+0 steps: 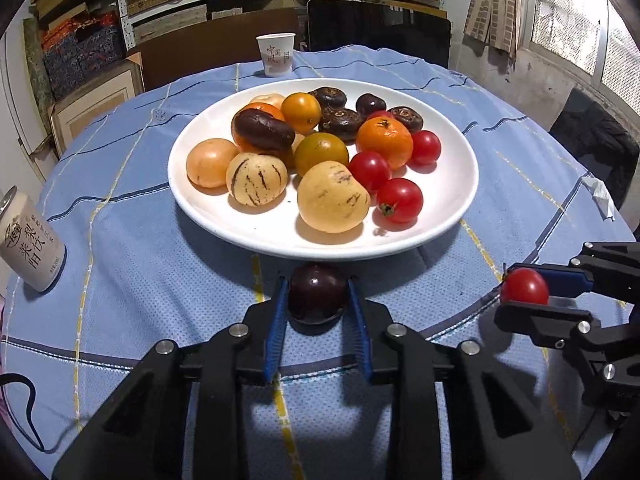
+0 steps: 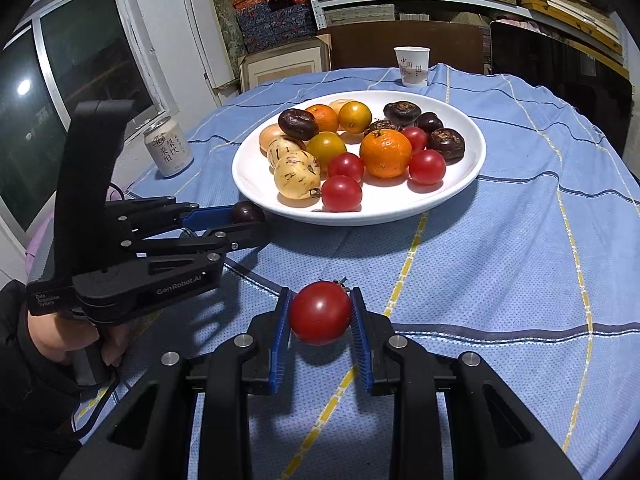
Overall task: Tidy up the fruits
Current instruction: 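Grasp a red tomato with the right gripper while the left grasps a small dark purple fruit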
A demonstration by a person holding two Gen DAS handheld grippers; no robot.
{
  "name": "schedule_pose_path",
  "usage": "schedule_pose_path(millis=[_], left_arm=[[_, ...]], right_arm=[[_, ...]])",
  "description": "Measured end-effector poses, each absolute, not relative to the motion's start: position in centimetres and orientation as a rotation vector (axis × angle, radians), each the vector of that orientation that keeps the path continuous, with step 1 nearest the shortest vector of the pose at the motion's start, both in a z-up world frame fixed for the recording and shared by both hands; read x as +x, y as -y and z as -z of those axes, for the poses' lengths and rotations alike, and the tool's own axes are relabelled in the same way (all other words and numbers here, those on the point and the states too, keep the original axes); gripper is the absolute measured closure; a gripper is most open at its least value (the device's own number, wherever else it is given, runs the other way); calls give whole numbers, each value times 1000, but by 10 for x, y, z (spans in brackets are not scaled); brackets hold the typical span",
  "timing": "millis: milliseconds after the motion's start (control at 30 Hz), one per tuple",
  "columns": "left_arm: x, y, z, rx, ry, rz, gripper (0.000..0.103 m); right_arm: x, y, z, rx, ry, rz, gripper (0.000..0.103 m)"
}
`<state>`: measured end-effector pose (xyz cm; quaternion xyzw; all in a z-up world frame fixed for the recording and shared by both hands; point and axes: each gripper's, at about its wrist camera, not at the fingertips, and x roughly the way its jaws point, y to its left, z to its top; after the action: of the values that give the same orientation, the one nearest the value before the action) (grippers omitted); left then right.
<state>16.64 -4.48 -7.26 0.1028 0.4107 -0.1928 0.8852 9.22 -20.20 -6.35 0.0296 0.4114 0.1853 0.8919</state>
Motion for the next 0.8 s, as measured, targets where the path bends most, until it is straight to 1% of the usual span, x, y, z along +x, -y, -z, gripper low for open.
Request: schedule_pose_path(millis=[500,800], left_arm=[[148,44,59,221,-823,381,74],[135,42,46,200,-799,380,74]], right_arm=[[85,203,58,35,-831,-371,74],[75,206,45,23,-800,-365,74]])
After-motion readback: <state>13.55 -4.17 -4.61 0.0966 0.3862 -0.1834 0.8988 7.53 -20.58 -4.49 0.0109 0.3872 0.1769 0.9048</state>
